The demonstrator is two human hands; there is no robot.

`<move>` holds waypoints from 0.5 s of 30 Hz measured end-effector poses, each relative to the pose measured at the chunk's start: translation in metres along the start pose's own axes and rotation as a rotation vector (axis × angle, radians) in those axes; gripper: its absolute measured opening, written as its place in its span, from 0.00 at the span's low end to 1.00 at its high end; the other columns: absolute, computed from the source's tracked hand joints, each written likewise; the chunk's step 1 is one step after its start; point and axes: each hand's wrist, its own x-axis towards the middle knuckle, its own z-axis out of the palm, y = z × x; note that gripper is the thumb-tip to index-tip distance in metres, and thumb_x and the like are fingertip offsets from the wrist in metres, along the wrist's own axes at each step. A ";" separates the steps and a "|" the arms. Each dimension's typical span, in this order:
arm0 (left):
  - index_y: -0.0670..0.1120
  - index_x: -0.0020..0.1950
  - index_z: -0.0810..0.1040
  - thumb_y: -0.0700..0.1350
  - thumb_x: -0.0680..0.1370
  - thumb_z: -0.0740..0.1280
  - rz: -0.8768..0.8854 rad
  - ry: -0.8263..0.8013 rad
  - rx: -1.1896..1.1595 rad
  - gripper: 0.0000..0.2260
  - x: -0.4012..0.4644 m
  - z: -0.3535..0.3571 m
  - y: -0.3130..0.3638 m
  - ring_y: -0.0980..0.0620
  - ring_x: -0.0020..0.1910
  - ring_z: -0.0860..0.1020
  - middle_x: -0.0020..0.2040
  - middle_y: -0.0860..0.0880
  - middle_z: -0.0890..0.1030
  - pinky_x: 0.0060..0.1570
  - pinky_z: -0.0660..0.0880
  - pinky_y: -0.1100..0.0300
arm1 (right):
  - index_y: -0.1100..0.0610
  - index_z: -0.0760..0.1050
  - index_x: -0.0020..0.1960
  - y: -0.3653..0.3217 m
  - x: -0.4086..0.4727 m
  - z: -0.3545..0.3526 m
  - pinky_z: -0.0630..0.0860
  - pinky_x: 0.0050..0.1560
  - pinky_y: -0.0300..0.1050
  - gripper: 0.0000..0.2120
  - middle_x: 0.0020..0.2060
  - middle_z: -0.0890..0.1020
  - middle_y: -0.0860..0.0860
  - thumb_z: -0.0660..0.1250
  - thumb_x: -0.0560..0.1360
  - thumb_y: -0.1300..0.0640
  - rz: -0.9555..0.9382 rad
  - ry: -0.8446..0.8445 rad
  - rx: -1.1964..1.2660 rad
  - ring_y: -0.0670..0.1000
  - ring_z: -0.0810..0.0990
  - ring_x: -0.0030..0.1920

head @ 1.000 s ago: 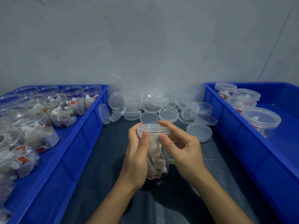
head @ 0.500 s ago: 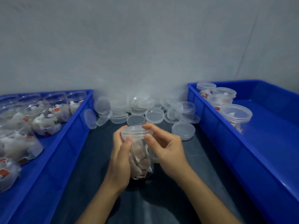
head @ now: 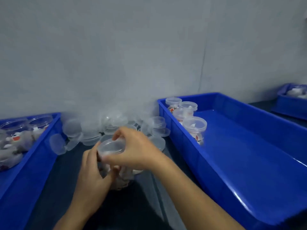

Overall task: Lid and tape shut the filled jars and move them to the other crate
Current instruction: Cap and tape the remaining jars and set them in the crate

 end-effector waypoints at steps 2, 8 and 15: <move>0.60 0.80 0.66 0.66 0.70 0.76 0.022 0.016 -0.027 0.41 0.005 0.005 0.010 0.61 0.54 0.81 0.63 0.63 0.71 0.50 0.83 0.45 | 0.42 0.74 0.59 -0.011 -0.001 -0.019 0.80 0.56 0.52 0.25 0.54 0.78 0.43 0.76 0.65 0.37 -0.031 0.035 -0.054 0.48 0.79 0.54; 0.62 0.70 0.72 0.70 0.69 0.72 0.127 0.082 -0.191 0.32 0.032 0.029 0.085 0.50 0.55 0.84 0.61 0.57 0.76 0.50 0.84 0.43 | 0.40 0.74 0.62 -0.046 -0.012 -0.096 0.75 0.50 0.48 0.27 0.53 0.75 0.44 0.77 0.66 0.39 -0.070 0.196 -0.198 0.48 0.79 0.49; 0.54 0.61 0.77 0.62 0.75 0.74 0.208 0.018 -0.236 0.20 0.050 0.091 0.175 0.61 0.53 0.81 0.57 0.54 0.79 0.47 0.79 0.67 | 0.39 0.73 0.64 -0.047 -0.041 -0.195 0.75 0.53 0.48 0.31 0.59 0.73 0.46 0.74 0.63 0.35 0.087 0.272 -0.385 0.51 0.78 0.55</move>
